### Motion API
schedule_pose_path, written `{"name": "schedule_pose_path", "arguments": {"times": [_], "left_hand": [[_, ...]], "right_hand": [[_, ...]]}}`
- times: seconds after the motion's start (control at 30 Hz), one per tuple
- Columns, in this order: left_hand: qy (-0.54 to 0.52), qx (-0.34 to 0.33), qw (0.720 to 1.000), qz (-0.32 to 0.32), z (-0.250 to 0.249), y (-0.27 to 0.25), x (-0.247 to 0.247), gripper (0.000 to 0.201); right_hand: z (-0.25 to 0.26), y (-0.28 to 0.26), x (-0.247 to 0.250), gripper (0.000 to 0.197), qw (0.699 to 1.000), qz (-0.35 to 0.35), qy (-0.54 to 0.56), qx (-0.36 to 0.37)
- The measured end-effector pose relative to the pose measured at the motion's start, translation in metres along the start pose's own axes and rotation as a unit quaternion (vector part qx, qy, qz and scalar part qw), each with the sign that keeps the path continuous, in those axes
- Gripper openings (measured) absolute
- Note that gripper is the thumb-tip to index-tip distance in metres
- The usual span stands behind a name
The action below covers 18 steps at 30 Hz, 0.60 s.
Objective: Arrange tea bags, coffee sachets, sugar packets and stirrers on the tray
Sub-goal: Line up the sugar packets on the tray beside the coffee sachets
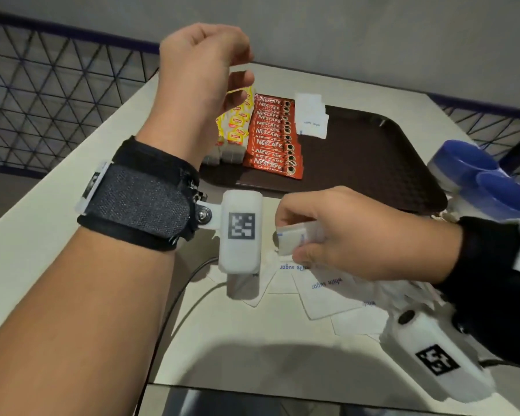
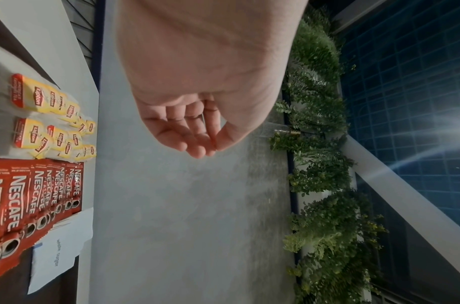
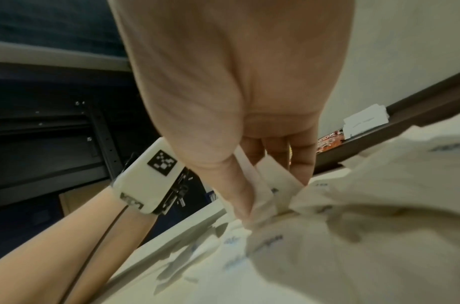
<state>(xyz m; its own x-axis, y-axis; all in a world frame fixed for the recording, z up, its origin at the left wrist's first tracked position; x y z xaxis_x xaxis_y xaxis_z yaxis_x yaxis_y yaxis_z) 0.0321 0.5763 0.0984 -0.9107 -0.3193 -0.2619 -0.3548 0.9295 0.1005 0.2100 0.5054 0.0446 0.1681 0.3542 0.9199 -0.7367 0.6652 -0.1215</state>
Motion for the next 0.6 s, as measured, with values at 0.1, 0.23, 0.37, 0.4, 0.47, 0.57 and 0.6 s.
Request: {"name": "schedule_pose_path", "arguments": {"times": [0.1, 0.23, 0.37, 0.4, 0.47, 0.57, 0.6], "left_hand": [[-0.001, 0.006, 1.000, 0.009, 0.000, 0.000, -0.002, 0.005], [0.015, 0.026, 0.999, 0.043, 0.000, -0.003, -0.012, 0.003], [0.086, 0.066, 0.986, 0.129, 0.009, -0.016, -0.037, 0.012], [0.108, 0.077, 0.979, 0.156, 0.013, -0.022, -0.044, 0.016], [0.143, 0.091, 0.964, 0.207, 0.021, -0.032, -0.057, 0.018], [0.151, 0.099, 0.953, 0.242, 0.031, -0.040, -0.069, 0.010], [0.154, 0.100, 0.953, 0.239, 0.034, -0.040, -0.069, 0.014]], "right_hand": [[-0.007, -0.001, 0.015, 0.026, 0.993, -0.058, 0.096, -0.019], [-0.027, -0.006, 0.048, 0.026, 0.943, -0.188, 0.271, -0.054], [-0.057, -0.006, 0.068, 0.034, 0.811, -0.282, 0.510, -0.051], [-0.062, -0.005, 0.071, 0.035, 0.784, -0.294, 0.544, -0.049], [-0.070, -0.002, 0.072, 0.035, 0.739, -0.318, 0.593, -0.044], [-0.078, 0.001, 0.068, 0.033, 0.694, -0.347, 0.629, -0.030], [-0.080, 0.002, 0.066, 0.031, 0.690, -0.353, 0.631, -0.028]]}}
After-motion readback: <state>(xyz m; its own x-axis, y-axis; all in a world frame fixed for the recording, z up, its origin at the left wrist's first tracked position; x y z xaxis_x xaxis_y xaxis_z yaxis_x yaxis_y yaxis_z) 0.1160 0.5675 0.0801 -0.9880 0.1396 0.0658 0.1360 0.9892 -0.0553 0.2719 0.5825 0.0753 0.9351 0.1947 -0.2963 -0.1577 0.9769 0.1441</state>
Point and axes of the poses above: each hand's wrist, its own y-axis towards the middle knuckle, its own x-axis out of the back of the hand, z = x × y, the point moved 7 cm from there along y, towards the middle knuckle, and after that the axes turned 7 degrees about x, right-handed, at the moved point
